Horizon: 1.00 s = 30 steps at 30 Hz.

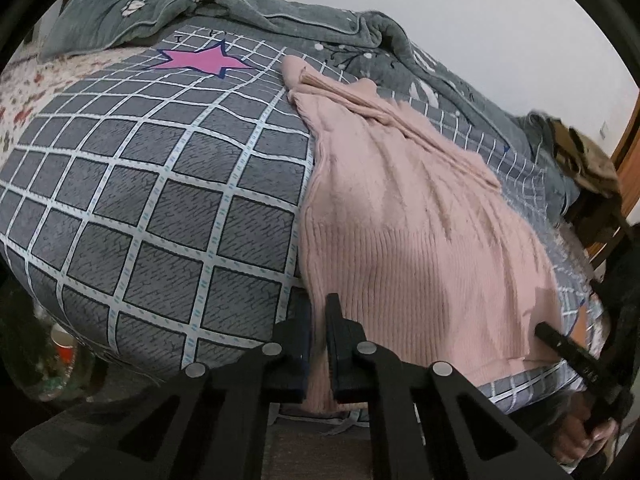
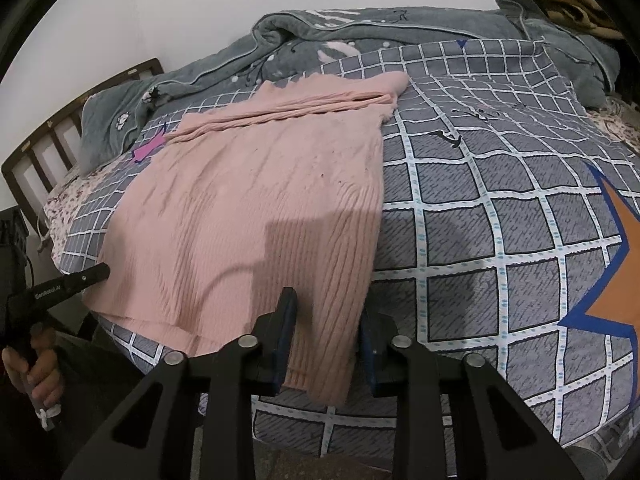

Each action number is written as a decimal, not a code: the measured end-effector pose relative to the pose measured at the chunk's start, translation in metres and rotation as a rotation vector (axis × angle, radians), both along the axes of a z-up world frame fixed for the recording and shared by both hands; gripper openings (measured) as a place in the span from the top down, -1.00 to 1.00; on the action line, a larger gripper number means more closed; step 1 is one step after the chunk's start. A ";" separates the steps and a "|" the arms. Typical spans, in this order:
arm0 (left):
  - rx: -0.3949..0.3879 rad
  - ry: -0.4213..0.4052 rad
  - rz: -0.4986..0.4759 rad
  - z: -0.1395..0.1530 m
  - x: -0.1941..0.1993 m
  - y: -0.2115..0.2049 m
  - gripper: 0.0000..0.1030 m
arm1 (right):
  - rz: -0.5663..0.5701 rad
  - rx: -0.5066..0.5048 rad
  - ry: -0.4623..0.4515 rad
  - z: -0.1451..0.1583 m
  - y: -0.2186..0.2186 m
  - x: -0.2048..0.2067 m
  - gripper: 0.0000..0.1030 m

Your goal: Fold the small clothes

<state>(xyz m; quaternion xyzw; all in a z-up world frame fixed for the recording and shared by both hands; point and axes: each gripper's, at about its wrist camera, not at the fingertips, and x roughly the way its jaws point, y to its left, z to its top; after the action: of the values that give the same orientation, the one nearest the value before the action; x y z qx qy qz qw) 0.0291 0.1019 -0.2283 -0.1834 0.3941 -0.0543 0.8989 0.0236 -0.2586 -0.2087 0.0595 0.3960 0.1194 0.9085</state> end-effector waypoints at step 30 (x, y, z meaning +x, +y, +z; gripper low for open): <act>-0.135 0.047 -0.024 -0.006 0.001 0.010 0.85 | 0.057 0.106 0.028 0.000 -0.005 -0.001 0.89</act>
<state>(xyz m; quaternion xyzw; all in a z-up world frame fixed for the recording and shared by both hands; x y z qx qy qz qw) 0.0296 0.1116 -0.2347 -0.2402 0.4129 -0.0870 0.8742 0.0226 -0.2635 -0.2083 0.0977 0.4034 0.1652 0.8946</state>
